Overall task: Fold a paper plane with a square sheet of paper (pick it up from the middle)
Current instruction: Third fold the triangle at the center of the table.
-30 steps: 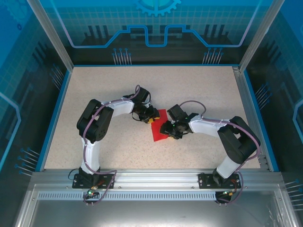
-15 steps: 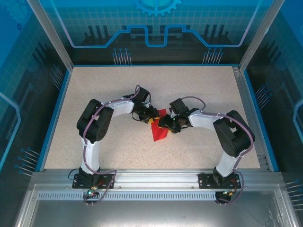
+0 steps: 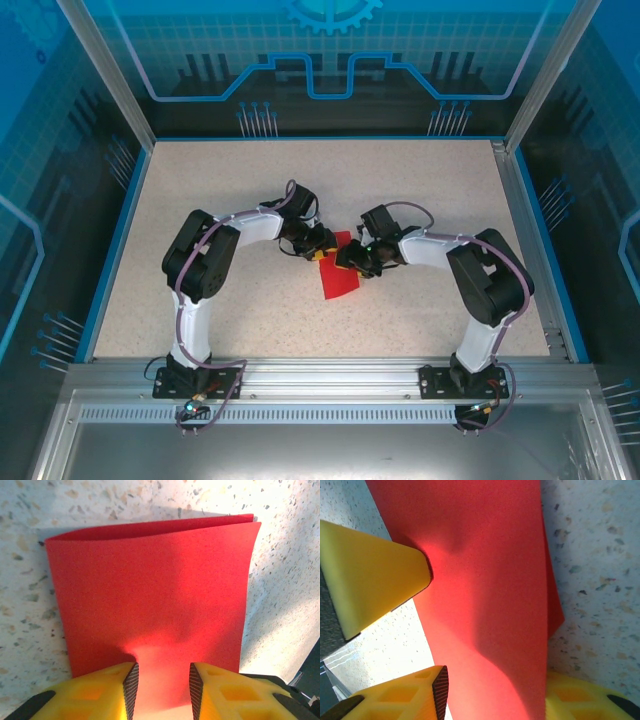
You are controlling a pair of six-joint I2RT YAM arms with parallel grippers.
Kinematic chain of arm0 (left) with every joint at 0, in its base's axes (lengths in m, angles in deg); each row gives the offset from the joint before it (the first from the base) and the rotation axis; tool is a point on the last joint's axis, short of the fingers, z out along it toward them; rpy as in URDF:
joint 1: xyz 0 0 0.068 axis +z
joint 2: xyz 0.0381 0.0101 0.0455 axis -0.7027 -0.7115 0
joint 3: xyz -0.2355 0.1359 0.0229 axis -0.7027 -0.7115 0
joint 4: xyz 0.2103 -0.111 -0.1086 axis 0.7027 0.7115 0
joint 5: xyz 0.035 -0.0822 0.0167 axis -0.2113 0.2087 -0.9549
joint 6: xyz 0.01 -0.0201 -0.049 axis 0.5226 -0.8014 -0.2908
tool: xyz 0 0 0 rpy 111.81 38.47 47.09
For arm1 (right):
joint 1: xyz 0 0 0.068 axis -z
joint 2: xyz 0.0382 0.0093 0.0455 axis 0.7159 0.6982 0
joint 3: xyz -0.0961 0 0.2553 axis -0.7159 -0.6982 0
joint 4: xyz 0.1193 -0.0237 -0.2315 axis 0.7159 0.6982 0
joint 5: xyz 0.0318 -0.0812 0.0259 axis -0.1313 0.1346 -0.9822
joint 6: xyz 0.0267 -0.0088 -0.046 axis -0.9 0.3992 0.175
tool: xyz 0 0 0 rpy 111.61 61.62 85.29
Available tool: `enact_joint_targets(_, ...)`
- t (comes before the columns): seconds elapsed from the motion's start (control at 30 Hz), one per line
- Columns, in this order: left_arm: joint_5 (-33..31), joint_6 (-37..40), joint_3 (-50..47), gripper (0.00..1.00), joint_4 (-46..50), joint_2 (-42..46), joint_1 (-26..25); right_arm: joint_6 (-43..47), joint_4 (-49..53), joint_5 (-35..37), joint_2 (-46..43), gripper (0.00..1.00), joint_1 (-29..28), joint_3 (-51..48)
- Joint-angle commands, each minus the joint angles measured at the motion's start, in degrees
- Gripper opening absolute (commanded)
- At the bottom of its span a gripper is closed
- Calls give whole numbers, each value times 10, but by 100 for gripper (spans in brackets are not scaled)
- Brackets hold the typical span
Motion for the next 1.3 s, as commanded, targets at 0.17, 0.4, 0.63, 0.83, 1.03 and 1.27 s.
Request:
enact_joint_targets(0.17,-3,57,-8,34,67,-4,-2,18,-8,-19,21,33,12,9)
enact_joint_targets(0.4,18,127,5,34,84,-7,3,21,-4,-17,31,33,14,20)
enact_joint_targets(0.63,38,182,29,35,111,-19,4,22,1,-17,45,34,17,34)
enact_joint_targets(0.83,27,190,43,35,128,-26,5,29,6,-16,48,33,21,36)
enact_joint_targets(1.03,28,166,45,40,116,-21,8,32,7,-21,24,36,21,18)
enact_joint_targets(1.27,27,137,49,45,102,4,13,22,-2,-23,-13,34,18,-19)
